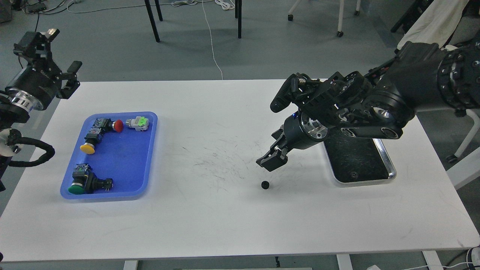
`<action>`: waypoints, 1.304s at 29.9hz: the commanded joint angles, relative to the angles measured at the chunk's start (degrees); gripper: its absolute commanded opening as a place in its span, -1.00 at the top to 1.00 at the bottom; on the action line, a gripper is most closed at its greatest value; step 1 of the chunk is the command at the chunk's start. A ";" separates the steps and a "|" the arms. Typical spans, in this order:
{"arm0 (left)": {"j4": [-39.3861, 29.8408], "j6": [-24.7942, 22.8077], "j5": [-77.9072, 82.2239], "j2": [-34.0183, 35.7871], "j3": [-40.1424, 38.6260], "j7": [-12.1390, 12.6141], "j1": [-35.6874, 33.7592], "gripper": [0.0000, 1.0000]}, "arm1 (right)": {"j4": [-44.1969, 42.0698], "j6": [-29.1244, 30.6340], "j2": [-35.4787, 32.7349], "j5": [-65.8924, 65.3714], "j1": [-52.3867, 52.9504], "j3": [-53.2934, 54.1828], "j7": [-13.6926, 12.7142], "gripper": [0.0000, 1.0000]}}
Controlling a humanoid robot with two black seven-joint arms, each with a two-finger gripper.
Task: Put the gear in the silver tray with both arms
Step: 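Reach the right gripper down toward the black gear on the table, then close the right gripper fingers around the black gear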
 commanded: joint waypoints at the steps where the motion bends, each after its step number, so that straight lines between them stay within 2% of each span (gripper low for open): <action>1: -0.08 0.00 -0.01 0.11 0.00 0.00 -0.06 -0.96 | 0.64 -0.09 0.41 0.00 -0.08 0.03 -0.01 -0.90; 8: 0.01 0.00 -0.01 0.81 -0.18 0.00 -0.06 -0.96 | 0.65 -0.35 0.41 -0.27 -2.97 -1.46 -0.01 -0.89; 12: -0.25 0.00 -0.10 1.43 -0.44 0.00 -0.06 -0.97 | -2.07 -0.70 0.41 -0.18 -7.54 -4.10 -0.01 -0.88; 24: -0.34 0.00 -0.19 2.75 -0.80 0.00 -0.15 -0.97 | -4.54 -2.81 0.41 0.44 -10.71 -4.28 -0.01 -0.66; 28: -0.34 0.00 -0.19 2.75 -0.80 0.00 -0.15 -0.97 | -4.72 -3.25 0.41 0.53 -11.33 -4.19 -0.01 -0.66; 35: -0.34 0.00 -0.19 2.75 -0.80 0.00 -0.24 -0.97 | -4.36 -11.67 0.41 1.75 -12.82 0.72 -0.01 -0.67; 39: -0.34 0.00 -0.36 3.36 -0.80 0.00 -0.24 -0.97 | -4.45 -13.18 0.41 1.75 -13.61 1.79 -0.01 -0.67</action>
